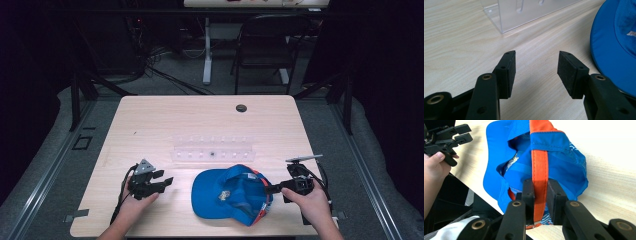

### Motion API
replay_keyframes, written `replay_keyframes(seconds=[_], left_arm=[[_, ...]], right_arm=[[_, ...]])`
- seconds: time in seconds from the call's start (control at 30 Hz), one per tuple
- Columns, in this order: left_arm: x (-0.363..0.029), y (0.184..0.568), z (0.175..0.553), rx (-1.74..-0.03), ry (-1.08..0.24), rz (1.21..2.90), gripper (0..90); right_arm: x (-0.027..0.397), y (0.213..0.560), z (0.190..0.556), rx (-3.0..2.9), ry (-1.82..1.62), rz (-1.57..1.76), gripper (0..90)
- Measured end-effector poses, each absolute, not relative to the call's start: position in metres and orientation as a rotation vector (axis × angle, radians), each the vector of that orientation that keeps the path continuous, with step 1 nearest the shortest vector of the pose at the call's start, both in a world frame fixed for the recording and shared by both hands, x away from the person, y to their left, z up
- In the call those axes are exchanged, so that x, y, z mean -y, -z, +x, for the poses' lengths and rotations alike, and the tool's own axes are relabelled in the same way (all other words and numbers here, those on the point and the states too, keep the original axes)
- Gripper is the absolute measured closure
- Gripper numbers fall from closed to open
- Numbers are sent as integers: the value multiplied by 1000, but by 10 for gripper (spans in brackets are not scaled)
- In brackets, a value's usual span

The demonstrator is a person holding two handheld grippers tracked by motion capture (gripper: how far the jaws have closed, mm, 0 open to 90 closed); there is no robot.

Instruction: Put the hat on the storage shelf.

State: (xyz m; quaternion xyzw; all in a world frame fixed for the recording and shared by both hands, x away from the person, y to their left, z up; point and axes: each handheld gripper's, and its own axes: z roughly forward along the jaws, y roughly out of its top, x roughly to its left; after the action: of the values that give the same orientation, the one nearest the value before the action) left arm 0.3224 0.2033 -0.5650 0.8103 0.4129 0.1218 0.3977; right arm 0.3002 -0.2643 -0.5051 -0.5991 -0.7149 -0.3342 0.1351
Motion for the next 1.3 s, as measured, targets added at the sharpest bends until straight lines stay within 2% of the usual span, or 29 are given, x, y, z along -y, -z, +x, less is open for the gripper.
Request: replay_keyframes(seconds=[0.5, 1.3], left_arm=[[-202, 566, 323, -1046, -305, 2057, 495], [-200, 567, 322, -1037, -304, 2066, 495]], right_arm=[[259, 486, 313, 2136, 859, -1752, 780], [221, 444, 335, 2332, 539, -1826, 779]])
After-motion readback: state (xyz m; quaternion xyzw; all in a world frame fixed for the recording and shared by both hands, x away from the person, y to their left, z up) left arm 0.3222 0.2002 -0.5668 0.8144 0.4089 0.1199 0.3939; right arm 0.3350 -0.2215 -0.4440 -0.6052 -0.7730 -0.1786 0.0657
